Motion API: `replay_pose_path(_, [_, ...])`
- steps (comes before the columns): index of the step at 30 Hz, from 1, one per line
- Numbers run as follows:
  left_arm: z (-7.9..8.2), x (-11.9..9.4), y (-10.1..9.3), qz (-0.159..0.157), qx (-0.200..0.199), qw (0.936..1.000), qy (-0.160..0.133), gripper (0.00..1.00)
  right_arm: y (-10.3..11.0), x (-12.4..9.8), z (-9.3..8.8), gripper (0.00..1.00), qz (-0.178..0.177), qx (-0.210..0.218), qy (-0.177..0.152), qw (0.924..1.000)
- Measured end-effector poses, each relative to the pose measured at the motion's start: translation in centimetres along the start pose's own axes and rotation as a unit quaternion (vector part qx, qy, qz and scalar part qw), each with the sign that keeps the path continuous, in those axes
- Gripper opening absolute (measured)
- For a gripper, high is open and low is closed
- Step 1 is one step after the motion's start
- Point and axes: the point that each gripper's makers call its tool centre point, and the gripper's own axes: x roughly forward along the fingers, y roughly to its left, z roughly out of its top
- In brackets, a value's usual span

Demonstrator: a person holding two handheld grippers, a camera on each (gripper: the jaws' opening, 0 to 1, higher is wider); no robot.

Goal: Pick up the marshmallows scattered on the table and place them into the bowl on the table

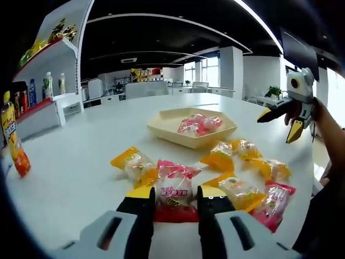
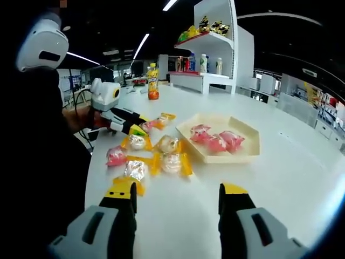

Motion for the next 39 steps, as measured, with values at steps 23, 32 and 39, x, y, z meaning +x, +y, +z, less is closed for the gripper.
replay_pose_path(23, [0.0, -0.2, -0.4, -0.017, -0.005, 0.9997, -0.017, 0.22, 0.5, 0.1, -0.2, 0.59, 0.001, -0.004, 0.002, 1.0000])
replay_pose_path(32, [0.7, -0.6, -0.6, -0.025, 0.002, 0.9989, -0.039, 0.21, 0.6, 0.0, 0.3, 0.59, 0.003, 0.003, -0.011, 0.9999])
replay_pose_path(39, [2.5, -1.2, -0.9, -0.041, 0.003, 0.9960, -0.079, 0.21, 0.7, -0.3, 0.4, 0.59, 0.002, -0.003, -0.012, 0.9999])
